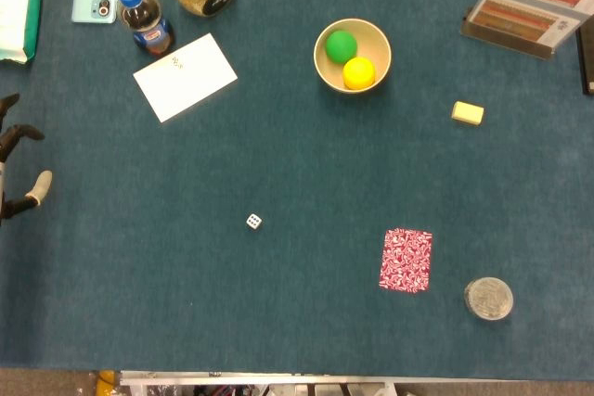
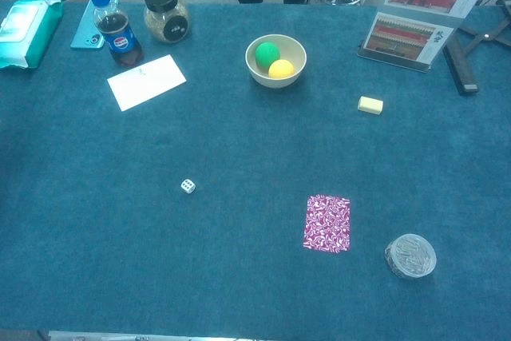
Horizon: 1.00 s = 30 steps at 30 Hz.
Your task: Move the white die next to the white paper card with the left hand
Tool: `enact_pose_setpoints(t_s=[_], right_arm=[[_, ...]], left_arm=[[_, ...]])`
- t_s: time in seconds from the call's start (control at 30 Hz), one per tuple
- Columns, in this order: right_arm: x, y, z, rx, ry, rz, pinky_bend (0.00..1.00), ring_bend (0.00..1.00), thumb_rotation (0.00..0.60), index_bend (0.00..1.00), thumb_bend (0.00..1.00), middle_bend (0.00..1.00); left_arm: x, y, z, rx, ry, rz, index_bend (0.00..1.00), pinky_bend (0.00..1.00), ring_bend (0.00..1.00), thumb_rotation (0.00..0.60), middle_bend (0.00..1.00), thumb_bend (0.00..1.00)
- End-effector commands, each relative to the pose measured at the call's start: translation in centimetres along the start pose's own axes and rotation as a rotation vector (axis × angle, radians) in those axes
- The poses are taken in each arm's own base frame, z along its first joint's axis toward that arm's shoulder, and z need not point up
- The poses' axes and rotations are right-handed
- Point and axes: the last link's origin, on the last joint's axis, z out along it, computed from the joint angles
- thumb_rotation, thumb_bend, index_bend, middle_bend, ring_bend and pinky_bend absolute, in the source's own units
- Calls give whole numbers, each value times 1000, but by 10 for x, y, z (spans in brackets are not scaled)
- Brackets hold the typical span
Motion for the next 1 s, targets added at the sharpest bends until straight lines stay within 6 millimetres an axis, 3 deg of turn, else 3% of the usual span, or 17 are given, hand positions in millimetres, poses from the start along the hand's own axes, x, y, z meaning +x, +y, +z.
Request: enact_pose_setpoints(t_s=[0.03, 0.6, 1.0], right_arm=[[-2, 1, 0, -1, -5, 2, 369, 261, 600, 510, 0, 412], [1, 3, 6, 5, 0, 7, 370, 261, 600, 510, 0, 412], [5, 0, 6, 25, 14, -5, 370, 261, 600, 510, 0, 412]], left_arm=[[0, 1, -3, -4, 1, 2, 373, 20, 0, 600, 118, 272], [0, 13, 1, -35, -3, -3, 373, 20, 0, 600, 118, 272], [-12, 42, 6, -140, -66, -34, 373, 19, 0, 600, 115, 272]])
